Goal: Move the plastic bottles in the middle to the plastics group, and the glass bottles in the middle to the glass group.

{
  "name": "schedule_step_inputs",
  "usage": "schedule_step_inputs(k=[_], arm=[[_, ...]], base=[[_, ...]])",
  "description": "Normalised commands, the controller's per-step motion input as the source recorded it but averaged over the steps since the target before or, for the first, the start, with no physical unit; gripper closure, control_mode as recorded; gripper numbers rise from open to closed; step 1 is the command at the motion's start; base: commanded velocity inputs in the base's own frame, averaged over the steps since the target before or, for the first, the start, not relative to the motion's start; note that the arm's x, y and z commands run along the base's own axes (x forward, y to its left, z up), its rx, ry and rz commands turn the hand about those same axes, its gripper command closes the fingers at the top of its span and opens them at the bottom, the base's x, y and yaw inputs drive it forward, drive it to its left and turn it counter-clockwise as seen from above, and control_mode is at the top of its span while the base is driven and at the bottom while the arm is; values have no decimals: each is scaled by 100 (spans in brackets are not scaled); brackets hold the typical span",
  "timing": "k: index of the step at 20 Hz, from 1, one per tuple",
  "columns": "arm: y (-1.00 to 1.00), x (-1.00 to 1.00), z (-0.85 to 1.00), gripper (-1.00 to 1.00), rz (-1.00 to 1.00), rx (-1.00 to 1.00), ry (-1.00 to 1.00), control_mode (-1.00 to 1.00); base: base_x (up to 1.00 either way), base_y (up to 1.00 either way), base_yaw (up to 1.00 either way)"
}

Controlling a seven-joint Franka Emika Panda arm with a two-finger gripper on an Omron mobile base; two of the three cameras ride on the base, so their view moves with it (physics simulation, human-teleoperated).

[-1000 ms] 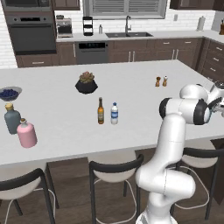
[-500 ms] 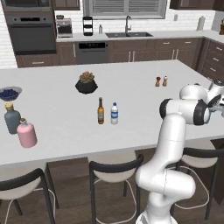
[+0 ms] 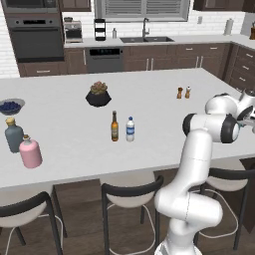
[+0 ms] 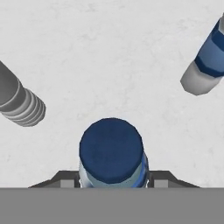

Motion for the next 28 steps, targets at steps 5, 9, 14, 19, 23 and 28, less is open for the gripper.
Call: schedule_step_inputs(k=[5, 9, 14, 19, 23, 28], arm=[[0, 1, 0, 100, 0, 0, 0, -100], [0, 0, 0, -100, 0, 0, 0, -100], [0, 0, 0, -100, 0, 0, 0, -100], [1, 0, 1, -100, 0, 0, 0, -100], [14, -7, 22, -100, 0, -1, 0, -100], [17, -72, 43, -100, 0, -3, 0, -100]], base=[[0, 0, 0], [0, 0, 0], [0, 0, 0], [0, 0, 0], [0, 0, 0], [0, 0, 0]])
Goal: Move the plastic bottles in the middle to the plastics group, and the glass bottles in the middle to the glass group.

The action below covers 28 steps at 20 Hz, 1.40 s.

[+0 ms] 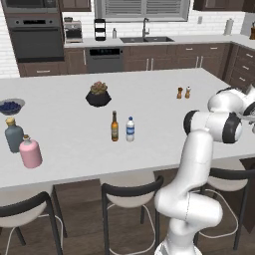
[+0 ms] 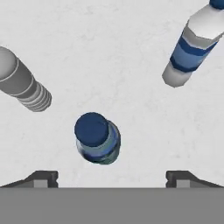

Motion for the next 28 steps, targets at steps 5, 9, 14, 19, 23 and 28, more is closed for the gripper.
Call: schedule_step_inputs(k=[5, 9, 14, 19, 23, 28], arm=[[41, -91, 33, -100, 9, -4, 0, -100], [45, -92, 15, -100, 14, -1, -2, -100], [75, -65, 9, -100, 19, 0, -3, -100], [100, -8, 13, -100, 15, 0, 0, -100], [100, 0, 14, -100, 1, -1, 0, -100], [100, 12, 25, -100, 20, -17, 1, -100]], base=[[0, 0, 0], [0, 0, 0], [0, 0, 0], [0, 0, 0], [0, 0, 0], [0, 0, 0]])
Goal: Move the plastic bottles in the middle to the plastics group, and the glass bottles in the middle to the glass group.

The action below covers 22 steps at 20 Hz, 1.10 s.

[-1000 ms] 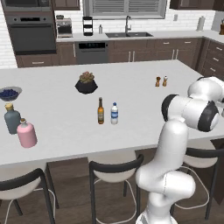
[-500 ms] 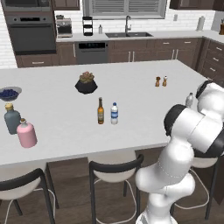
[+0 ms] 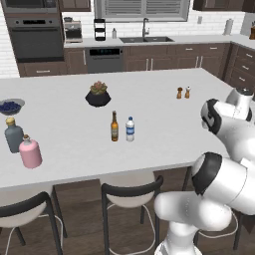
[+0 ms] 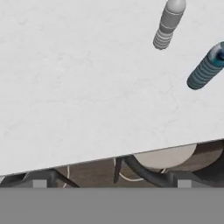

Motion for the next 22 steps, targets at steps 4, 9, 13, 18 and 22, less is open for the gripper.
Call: schedule_step_inputs(k=[4, 9, 13, 18, 22], arm=[[100, 3, 4, -100, 16, -16, 0, -100], [100, 0, -40, -100, 8, -3, -14, -100], [72, 6, -25, -100, 1, 0, -18, -100], [36, 9, 18, -100, 0, 0, 2, -100], [50, 63, 40, -100, 6, 0, 21, -100]], base=[[0, 0, 0], [0, 0, 0], [0, 0, 0], [0, 0, 0], [0, 0, 0]])
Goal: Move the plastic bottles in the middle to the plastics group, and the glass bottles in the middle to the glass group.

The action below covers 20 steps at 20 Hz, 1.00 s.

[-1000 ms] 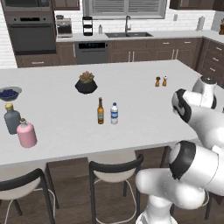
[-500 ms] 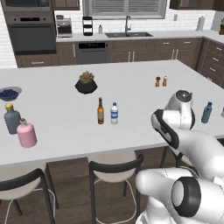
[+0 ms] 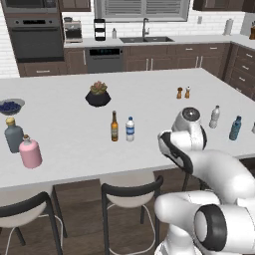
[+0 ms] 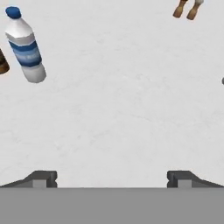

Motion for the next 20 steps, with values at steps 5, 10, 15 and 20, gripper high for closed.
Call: schedule_step_inputs(k=[5, 10, 15, 20], arm=[[46, 85, 28, -100, 20, 2, 26, -100], [31, 79, 25, -100, 20, 9, 19, -100], [24, 40, 11, -100, 19, 3, 6, -100], [28, 0, -50, -100, 13, 0, -16, -100]], base=[[0, 0, 0], [0, 0, 0], [0, 0, 0], [0, 0, 0]])
